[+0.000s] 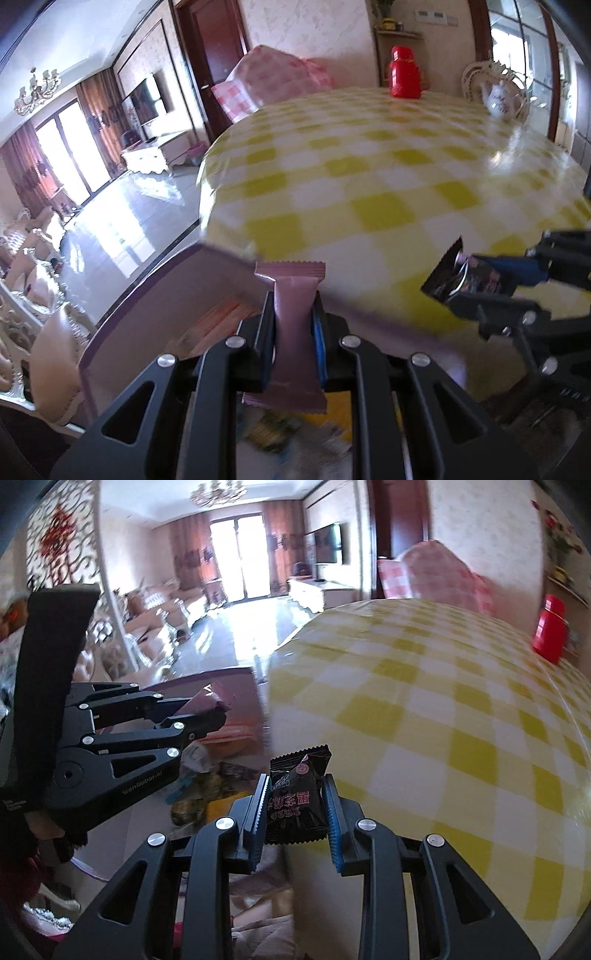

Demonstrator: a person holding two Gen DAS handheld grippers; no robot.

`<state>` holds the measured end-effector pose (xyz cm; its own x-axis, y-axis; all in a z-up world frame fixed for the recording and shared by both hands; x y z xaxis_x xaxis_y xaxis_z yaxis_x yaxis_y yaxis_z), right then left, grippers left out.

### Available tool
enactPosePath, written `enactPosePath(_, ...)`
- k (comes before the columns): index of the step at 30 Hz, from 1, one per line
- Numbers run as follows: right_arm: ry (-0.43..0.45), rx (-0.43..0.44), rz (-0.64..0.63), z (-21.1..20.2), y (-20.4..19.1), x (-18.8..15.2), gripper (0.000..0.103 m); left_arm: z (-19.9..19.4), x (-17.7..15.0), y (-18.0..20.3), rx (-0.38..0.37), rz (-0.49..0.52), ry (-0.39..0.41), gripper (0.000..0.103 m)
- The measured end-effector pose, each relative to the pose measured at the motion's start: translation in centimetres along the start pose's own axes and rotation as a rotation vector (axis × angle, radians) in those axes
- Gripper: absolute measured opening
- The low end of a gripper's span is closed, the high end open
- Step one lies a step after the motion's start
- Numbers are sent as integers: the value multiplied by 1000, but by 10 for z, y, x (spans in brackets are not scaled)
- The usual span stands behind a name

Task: Organize snacks
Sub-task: 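Carry the pink bar and dark chocolate packet to the purple box and open both tools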

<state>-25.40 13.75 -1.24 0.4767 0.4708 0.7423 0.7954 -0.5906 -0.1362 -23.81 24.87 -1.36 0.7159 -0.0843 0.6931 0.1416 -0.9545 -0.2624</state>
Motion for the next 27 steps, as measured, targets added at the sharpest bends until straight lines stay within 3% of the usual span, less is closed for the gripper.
enactPosePath(5,-40,56,-59,22,-32,8,28,10,-24,-32,35,-49,-55,18)
enactPosePath(13,-96,110,-137,43,-74,15,28,10,-32,-64,53,-150,-96,18)
enactPosePath(20,-82,119,-167,42,-85,26,28,4,-30,-79,56,-205,-103,18)
enactPosePath(27,-85,110,-181,43,-91,31,28,0,-30,-86,87,-194,-106,18)
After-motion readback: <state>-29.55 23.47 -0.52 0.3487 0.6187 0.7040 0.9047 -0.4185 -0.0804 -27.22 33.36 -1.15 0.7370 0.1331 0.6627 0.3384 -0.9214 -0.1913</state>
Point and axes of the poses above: each gripper's, at about its wrist camera, not at the fingertips, and z roughly the way its jaws point, y to its right, x to its top, the point moved 6 cm from there along z, roughly the way its jaws point, and after that the axes turned 6 degrees about x, right-handed, at the moved point
